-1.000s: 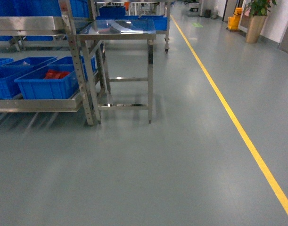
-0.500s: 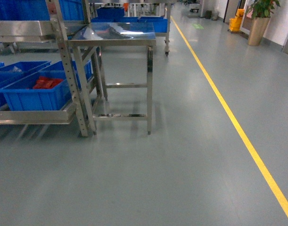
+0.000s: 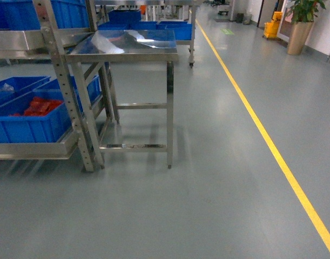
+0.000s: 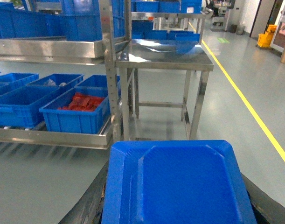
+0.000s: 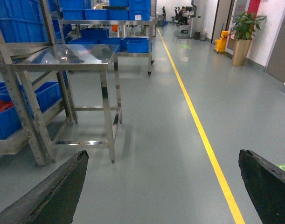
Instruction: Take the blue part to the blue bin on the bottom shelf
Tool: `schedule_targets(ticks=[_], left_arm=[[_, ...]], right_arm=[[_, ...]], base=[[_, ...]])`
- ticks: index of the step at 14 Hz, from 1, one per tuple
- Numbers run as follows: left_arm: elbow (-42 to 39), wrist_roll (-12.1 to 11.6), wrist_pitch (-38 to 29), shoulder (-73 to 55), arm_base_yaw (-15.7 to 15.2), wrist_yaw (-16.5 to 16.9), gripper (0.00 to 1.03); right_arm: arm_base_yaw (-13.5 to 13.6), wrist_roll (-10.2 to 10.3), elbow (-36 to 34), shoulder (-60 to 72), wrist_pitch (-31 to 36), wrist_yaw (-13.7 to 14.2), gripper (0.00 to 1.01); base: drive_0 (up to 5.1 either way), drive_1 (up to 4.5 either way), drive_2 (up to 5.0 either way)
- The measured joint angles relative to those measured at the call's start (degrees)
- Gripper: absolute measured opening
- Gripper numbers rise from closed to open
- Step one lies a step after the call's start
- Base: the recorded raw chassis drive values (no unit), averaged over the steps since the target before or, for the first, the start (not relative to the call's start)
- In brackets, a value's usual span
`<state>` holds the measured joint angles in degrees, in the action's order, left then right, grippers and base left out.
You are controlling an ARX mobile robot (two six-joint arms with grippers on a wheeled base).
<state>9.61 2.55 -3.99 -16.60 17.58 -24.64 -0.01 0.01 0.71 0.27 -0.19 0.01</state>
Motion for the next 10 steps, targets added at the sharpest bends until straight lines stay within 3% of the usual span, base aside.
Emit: schedule_targets(ticks=[10], left_arm=[[0.00,0.00,-0.20,-0.02,0.00,-0.02,0.43]], right_arm=[[0.00,0.00,0.00,0.00,-0.07,-0.02,0.98]], base=[[0.1,4.12,-3.9]])
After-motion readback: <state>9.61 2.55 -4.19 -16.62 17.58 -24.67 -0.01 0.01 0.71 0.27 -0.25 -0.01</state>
